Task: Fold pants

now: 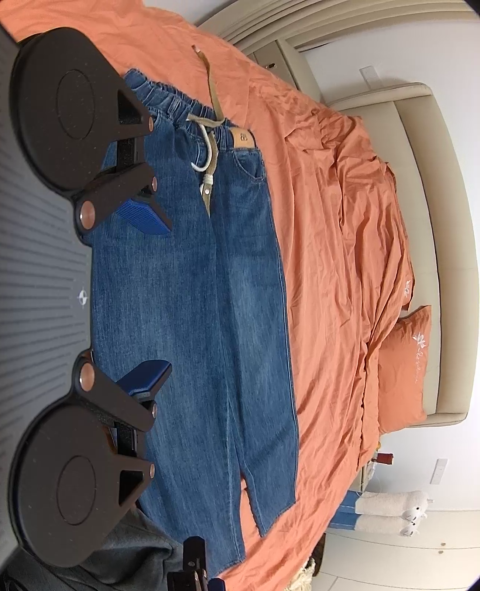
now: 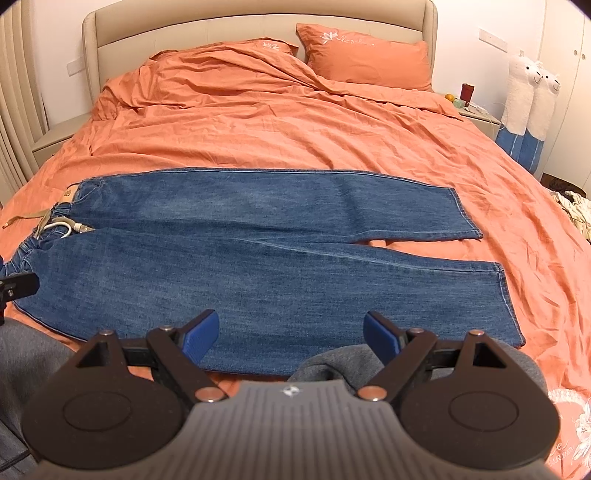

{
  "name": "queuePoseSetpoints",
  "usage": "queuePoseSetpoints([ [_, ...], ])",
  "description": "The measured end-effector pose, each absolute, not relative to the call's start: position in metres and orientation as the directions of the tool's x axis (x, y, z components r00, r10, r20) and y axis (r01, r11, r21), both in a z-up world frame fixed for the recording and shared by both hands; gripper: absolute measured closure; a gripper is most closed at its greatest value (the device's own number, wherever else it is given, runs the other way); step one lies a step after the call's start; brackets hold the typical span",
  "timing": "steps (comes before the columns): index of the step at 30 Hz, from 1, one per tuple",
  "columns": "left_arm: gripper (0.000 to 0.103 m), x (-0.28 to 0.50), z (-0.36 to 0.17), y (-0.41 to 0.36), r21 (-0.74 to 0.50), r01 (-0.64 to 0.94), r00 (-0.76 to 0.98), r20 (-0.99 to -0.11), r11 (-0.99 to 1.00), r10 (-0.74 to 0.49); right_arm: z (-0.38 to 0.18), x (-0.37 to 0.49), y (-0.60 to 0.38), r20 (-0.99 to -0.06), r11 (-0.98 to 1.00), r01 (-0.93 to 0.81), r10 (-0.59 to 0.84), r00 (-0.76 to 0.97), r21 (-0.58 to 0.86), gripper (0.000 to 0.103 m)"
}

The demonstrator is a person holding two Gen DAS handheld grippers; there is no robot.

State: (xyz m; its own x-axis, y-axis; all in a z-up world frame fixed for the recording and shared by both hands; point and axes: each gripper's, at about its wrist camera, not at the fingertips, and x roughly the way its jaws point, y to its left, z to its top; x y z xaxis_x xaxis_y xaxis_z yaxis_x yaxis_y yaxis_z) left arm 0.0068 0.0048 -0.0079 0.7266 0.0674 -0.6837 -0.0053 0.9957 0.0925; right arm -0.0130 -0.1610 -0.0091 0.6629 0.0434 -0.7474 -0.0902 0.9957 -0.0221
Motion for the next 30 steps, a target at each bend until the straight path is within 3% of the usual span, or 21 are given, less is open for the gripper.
queuePoseSetpoints([
  [30, 0.013, 0.0099, -0.0043, 0.002, 0.001, 0.043, 0.738, -0.674, 0.999, -0.031, -0.0149, -0.0107, -0.1613, -0.765, 0.995, -0.094, 0.049, 0.642, -0.016, 0.021],
])
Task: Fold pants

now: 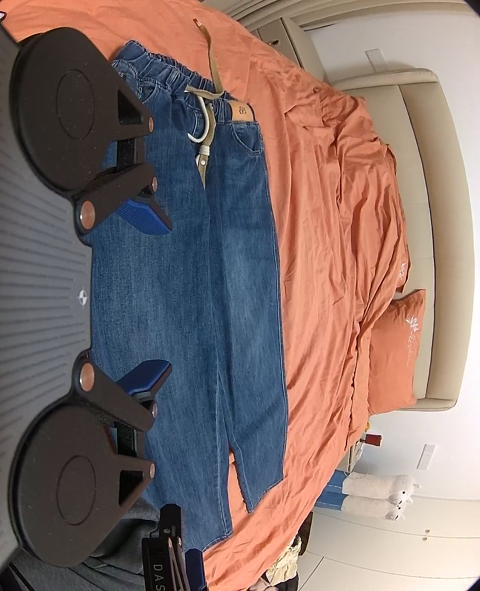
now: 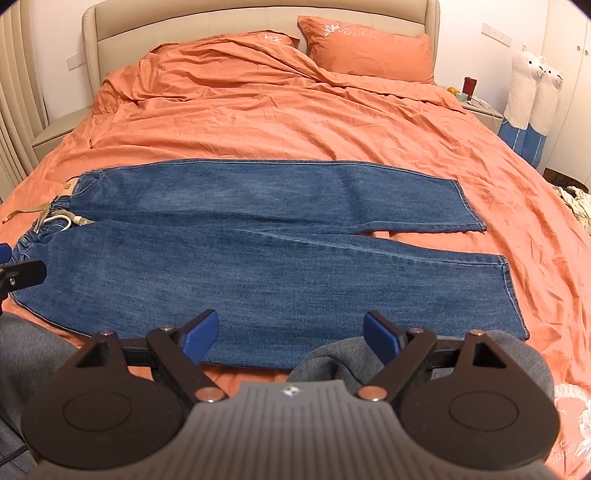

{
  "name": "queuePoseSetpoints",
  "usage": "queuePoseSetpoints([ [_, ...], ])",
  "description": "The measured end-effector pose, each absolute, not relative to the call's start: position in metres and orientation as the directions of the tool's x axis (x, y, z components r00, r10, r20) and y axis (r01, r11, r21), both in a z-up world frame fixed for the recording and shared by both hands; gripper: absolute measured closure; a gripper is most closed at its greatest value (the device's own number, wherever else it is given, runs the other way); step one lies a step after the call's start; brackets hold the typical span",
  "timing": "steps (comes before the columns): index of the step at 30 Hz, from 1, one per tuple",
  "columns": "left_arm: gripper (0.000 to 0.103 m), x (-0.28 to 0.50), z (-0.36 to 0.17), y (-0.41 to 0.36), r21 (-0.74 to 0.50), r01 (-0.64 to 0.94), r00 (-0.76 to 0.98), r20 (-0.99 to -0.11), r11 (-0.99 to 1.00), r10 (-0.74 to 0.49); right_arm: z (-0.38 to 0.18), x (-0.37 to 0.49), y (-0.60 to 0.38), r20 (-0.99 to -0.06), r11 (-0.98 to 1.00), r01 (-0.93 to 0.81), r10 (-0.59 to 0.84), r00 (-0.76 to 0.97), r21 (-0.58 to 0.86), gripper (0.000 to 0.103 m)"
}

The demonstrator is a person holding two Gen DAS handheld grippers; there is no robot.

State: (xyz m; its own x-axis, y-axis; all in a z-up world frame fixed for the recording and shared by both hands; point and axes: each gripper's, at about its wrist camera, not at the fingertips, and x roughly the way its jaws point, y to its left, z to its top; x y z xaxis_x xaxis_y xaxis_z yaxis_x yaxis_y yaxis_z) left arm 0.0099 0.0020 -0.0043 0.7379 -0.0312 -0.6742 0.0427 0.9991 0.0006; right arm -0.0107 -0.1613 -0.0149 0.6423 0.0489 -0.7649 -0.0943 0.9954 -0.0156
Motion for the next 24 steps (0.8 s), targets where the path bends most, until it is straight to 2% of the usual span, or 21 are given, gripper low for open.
queuePoseSetpoints([
  [24, 0.013, 0.0097, -0.004, 0.0001, 0.002, 0.044, 0.739, -0.673, 0.999, -0.031, -0.0188, -0.014, -0.1619, -0.767, 0.995, -0.094, 0.053, 0.639, -0.01, 0.021],
])
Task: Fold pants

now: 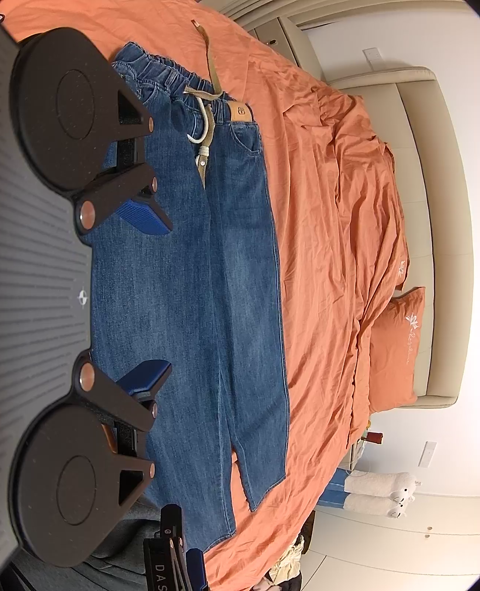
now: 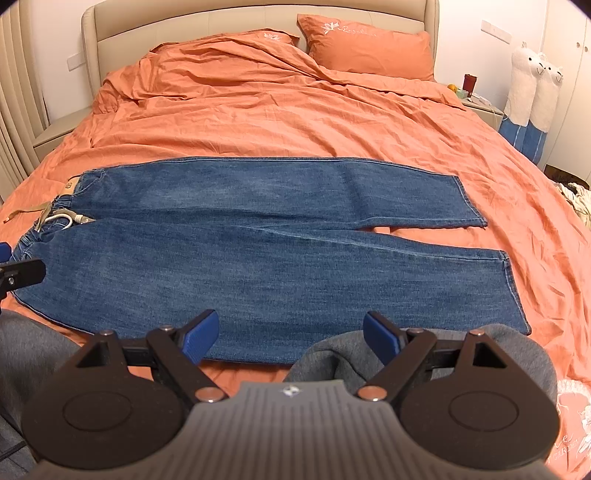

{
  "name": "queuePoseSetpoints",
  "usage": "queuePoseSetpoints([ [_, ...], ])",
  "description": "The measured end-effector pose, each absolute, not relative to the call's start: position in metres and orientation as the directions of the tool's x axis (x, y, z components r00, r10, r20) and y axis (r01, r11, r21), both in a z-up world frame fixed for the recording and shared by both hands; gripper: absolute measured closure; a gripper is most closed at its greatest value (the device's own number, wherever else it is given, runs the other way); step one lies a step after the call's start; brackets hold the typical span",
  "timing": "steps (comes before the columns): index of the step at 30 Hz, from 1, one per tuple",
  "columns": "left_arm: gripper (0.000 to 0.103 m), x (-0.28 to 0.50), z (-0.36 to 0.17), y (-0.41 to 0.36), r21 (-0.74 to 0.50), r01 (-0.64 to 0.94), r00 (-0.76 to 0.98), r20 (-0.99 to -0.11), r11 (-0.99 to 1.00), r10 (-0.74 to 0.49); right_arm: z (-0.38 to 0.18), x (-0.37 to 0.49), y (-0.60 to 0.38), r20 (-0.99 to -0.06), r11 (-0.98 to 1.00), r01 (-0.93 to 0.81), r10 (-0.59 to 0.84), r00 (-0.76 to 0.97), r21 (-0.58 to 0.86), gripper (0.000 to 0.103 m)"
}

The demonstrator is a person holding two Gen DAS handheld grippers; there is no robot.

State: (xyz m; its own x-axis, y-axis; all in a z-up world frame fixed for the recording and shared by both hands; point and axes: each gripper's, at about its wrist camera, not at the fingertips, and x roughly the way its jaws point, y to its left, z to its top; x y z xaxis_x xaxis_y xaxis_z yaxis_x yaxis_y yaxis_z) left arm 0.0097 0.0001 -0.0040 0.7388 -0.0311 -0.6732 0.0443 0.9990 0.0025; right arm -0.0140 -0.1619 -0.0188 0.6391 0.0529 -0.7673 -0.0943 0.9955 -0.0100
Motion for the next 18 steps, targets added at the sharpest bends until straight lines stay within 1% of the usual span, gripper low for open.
queuePoseSetpoints([
  [8, 0.013, 0.009, -0.003, 0.004, 0.004, 0.053, 0.739, -0.673, 0.999, -0.036, -0.019, -0.014, -0.164, -0.77, 0.996, -0.094, 0.056, 0.635, -0.005, 0.021],
  [10, 0.015, 0.011, -0.004, 0.014, 0.004, 0.06, 0.734, -0.677, 0.998, -0.042, -0.02, -0.013, -0.169, -0.768, 0.995, -0.096, 0.069, 0.637, 0.01, 0.021],
  [11, 0.018, 0.013, -0.004, 0.021, 0.007, 0.06, 0.734, -0.678, 0.998, -0.039, -0.019, -0.012, -0.174, -0.762, 0.995, -0.098, 0.078, 0.642, 0.02, 0.021],
  [15, 0.024, 0.017, -0.003, 0.059, 0.035, 0.078, 0.74, -0.672, 0.996, -0.034, -0.016, -0.006, -0.202, -0.695, 0.991, -0.113, 0.128, 0.708, 0.067, 0.021],
  [18, 0.027, 0.021, -0.005, 0.092, 0.073, 0.103, 0.729, -0.684, 0.992, -0.025, -0.012, 0.009, -0.227, -0.677, 0.995, -0.081, 0.101, 0.729, 0.061, 0.021],
])
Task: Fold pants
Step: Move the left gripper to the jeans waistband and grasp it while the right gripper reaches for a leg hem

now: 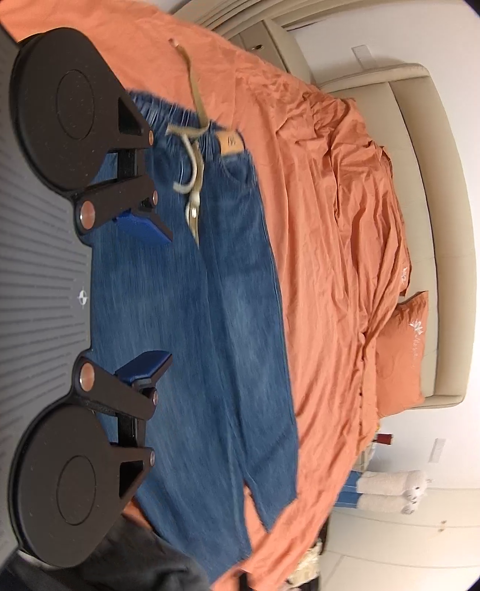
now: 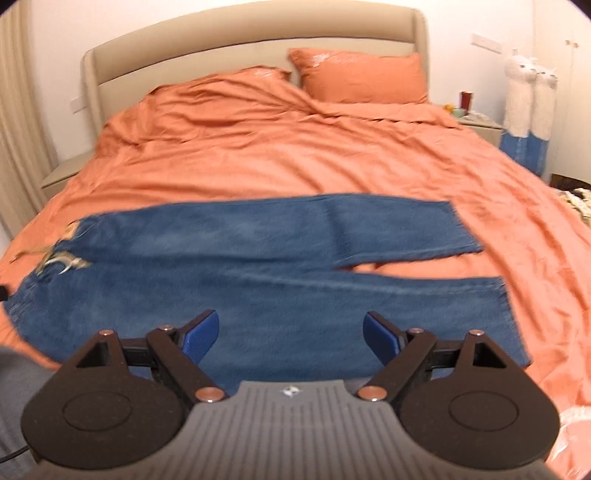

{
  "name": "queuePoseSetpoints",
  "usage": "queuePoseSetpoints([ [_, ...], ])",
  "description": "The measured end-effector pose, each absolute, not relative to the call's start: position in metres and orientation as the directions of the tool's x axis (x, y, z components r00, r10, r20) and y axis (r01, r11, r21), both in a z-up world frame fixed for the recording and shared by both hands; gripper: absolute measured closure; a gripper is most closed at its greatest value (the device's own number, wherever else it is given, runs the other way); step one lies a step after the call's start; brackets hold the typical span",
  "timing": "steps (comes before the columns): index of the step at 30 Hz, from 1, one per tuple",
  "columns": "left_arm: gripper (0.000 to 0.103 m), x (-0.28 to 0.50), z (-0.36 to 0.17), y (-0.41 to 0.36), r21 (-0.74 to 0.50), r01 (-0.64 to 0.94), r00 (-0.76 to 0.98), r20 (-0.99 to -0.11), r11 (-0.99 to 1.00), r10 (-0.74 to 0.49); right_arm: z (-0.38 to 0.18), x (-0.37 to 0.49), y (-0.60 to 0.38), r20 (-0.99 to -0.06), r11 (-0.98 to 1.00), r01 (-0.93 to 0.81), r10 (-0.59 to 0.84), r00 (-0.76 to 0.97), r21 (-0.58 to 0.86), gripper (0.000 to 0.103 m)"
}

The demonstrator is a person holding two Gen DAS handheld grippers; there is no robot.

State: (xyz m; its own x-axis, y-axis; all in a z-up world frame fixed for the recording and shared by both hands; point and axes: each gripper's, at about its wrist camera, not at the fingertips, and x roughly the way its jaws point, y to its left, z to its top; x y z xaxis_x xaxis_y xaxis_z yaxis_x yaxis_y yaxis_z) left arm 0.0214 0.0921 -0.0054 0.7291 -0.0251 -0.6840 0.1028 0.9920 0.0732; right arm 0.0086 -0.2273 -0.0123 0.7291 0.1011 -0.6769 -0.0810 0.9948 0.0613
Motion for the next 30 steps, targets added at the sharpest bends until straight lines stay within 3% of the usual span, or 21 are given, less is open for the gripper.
queuePoseSetpoints([
  [4, 0.029, 0.031, -0.017, 0.136, 0.103, 0.096, 0.686, -0.728, 0.99, 0.009, -0.011, 0.029, -0.261, -0.656, 1.0, -0.022, 0.029, 0.754, 0.018, 0.021],
  [8, 0.029, 0.05, -0.037, 0.196, 0.058, -0.005, 0.65, -0.758, 0.998, 0.047, -0.013, 0.047, -0.288, -0.666, 0.999, -0.013, -0.024, 0.746, -0.051, 0.021],
  [15, 0.029, 0.104, -0.082, 0.292, -0.097, -0.203, 0.618, -0.785, 0.974, 0.051, -0.046, 0.101, -0.343, -0.719, 0.998, 0.046, -0.008, 0.695, 0.033, 0.022],
  [19, 0.028, 0.131, -0.106, 0.323, -0.147, -0.213, 0.609, -0.793, 0.966, 0.013, -0.074, 0.122, -0.357, -0.758, 0.983, 0.131, 0.014, 0.652, 0.13, 0.023],
  [22, 0.032, 0.148, -0.126, 0.342, -0.218, -0.202, 0.591, -0.805, 0.955, -0.059, -0.076, 0.126, -0.356, -0.747, 0.976, 0.159, 0.007, 0.664, 0.151, 0.022],
  [24, 0.046, 0.151, -0.135, 0.352, -0.29, -0.184, 0.599, -0.79, 0.939, -0.126, -0.079, 0.131, -0.354, -0.759, 0.973, 0.161, 0.022, 0.651, 0.165, 0.022],
  [26, 0.054, 0.152, -0.139, 0.359, -0.351, -0.161, 0.607, -0.772, 0.923, -0.188, -0.082, 0.137, -0.352, -0.775, 0.972, 0.169, 0.021, 0.631, 0.164, 0.022],
  [30, 0.055, 0.153, -0.151, 0.374, -0.551, -0.077, 0.555, -0.716, 0.831, -0.423, -0.085, 0.144, -0.346, -0.787, 0.974, 0.172, 0.012, 0.616, 0.149, 0.022],
])
